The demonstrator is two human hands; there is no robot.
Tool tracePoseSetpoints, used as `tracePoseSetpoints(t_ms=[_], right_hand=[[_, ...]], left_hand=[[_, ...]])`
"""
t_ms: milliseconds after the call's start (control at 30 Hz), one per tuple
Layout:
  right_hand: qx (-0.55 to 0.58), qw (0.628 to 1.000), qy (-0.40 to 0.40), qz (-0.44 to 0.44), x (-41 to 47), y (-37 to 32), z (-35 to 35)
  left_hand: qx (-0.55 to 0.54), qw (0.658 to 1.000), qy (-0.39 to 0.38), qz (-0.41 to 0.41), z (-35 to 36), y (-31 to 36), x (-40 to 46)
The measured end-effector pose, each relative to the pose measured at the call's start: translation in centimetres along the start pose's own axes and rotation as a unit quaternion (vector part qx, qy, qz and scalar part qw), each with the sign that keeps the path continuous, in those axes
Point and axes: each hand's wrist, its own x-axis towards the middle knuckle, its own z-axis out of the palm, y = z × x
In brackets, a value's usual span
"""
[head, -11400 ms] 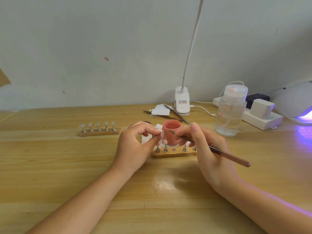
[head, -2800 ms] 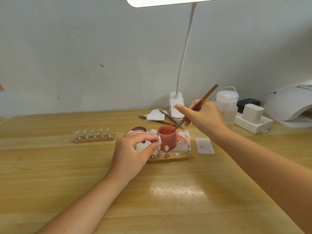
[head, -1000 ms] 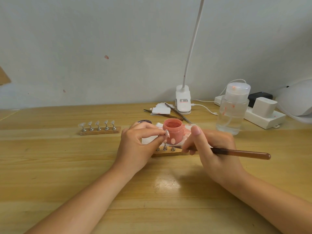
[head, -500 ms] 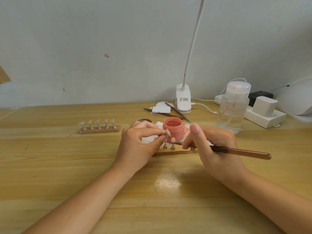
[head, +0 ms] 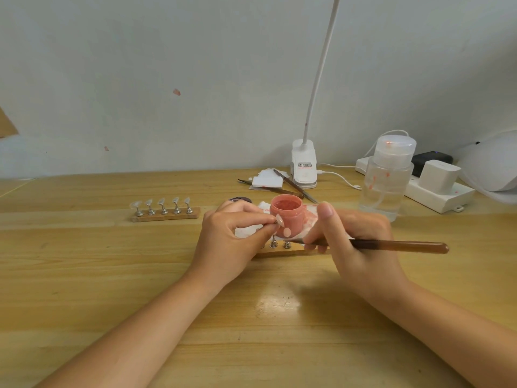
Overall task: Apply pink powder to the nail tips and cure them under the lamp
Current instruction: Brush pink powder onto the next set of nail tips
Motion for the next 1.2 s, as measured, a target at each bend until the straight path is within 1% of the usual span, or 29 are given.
tracePoseSetpoints(t_ms=[133, 233, 300, 433, 567, 667, 733, 833, 967, 1067, 1133, 1200], right_hand=[[-0.027, 1.000, 0.010, -0.008, 0.11, 0.00, 0.06], [-0.002, 1.000, -0.002, 0.002, 0.00, -0.05, -0.01], [0.006, 1.000, 0.004, 0.001, 0.00, -0.15, -0.05], [-0.032, 0.999, 0.003, -0.002, 0.07, 0.01, 0.04], [0.004, 1.000, 0.009, 0.009, -0.18, 0.00, -0.07], [-0.036, 0.999, 0.010, 0.000, 0.17, -0.11, 0.14], [-0.017, 1.000, 0.007, 0.015, 0.06, 0.02, 0.01], [0.025, 0.999, 0.025, 0.036, -0.14, -0.01, -0.15], [0.006, 1.000, 0.007, 0.027, 0.14, -0.20, 0.08], [0.045, 0.998, 0.012, 0.049, -0.02, -0.09, -0.05], [0.034, 0.999, 0.019, 0.036, 0.10, -0.23, 0.05], [0.012, 1.000, 0.008, 0.024, 0.26, -0.37, 0.19]], left_hand=[[0.000, 1.000, 0.001, 0.005, 0.01, 0.11, -0.01], [0.004, 1.000, -0.002, 0.006, -0.02, 0.05, -0.01], [0.004, 1.000, -0.003, 0.006, -0.01, 0.08, -0.02], [0.006, 1.000, -0.004, 0.014, 0.03, 0.04, -0.02], [-0.006, 1.000, -0.004, 0.008, 0.11, -0.05, 0.01], [-0.010, 1.000, 0.003, 0.013, 0.17, -0.06, 0.05], [-0.007, 1.000, 0.001, 0.021, 0.15, -0.04, 0.03], [-0.006, 1.000, -0.003, 0.022, 0.13, -0.05, 0.00], [-0.003, 1.000, 0.002, 0.027, 0.11, -0.12, 0.05], [-0.010, 1.000, -0.005, 0.026, 0.15, -0.08, 0.04], [-0.013, 1.000, -0.002, 0.024, 0.18, -0.14, 0.04], [-0.011, 1.000, 0.002, 0.022, 0.16, -0.19, 0.03]])
